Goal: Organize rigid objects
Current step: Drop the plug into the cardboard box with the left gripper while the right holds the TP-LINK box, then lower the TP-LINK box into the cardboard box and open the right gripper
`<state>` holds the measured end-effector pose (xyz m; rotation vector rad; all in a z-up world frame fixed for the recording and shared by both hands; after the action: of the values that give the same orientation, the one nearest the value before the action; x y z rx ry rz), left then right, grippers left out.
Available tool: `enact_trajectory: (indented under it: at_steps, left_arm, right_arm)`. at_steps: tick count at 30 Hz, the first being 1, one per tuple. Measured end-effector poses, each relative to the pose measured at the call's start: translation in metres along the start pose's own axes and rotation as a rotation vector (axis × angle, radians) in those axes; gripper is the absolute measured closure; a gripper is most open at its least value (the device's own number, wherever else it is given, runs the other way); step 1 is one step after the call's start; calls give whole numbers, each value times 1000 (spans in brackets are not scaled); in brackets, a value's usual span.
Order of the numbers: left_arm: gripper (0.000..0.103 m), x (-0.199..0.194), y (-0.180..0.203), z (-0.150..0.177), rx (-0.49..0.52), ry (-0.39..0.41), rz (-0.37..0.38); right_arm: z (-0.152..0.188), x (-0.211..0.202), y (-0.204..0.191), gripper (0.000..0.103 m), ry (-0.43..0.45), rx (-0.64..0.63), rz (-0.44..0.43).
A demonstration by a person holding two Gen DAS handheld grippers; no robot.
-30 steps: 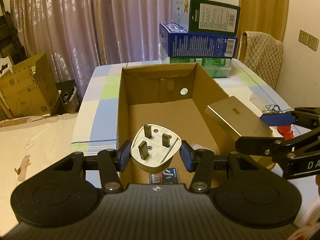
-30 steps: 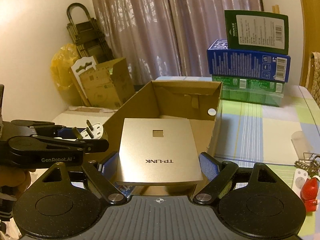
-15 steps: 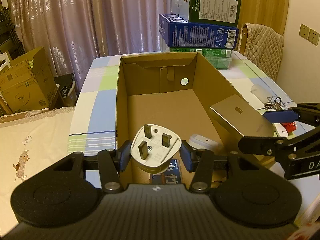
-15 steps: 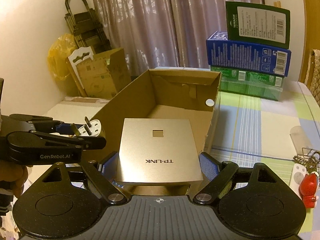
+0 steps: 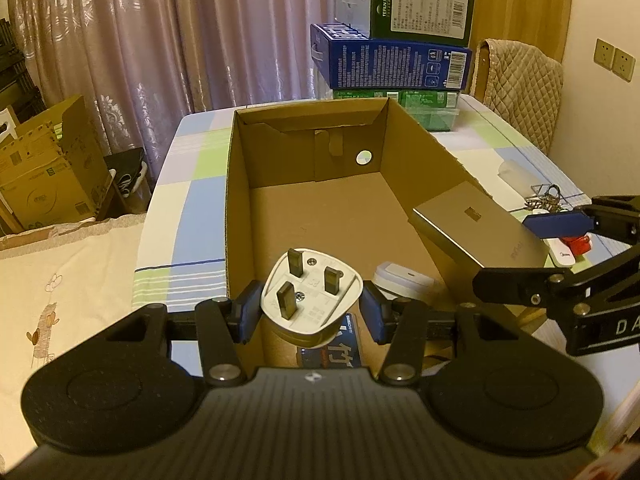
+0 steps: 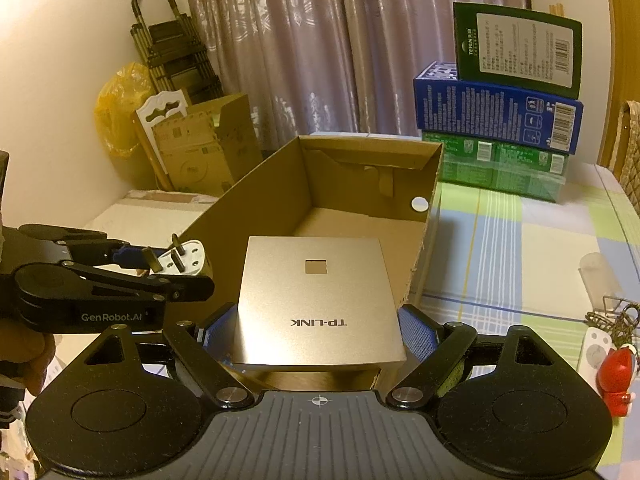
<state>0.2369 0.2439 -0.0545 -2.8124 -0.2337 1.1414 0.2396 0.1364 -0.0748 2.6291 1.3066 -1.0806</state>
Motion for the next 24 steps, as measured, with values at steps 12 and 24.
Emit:
enact_trajectory:
  at_steps: [12,24]
  left_arm:
    - [57,-4,-7,-6,-17,17,-8]
    - [57,-8,-10,-5,-28,25,-14]
  right_arm:
    - [1,-1,1,20,1,6,-2]
    - [0,-3,0,20,3,11,-7]
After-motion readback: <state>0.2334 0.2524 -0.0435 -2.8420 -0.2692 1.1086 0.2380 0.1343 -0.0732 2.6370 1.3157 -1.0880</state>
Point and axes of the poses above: each gripper's, at about its wrist camera, not at the fingertips, and x roughly the way its jaws point, y to its right, z to its underside, the point moved 9 cm from there along x, roughly the way its jaws point, and after that the axes turned 9 degrees about -z, right-handed, at the moved point
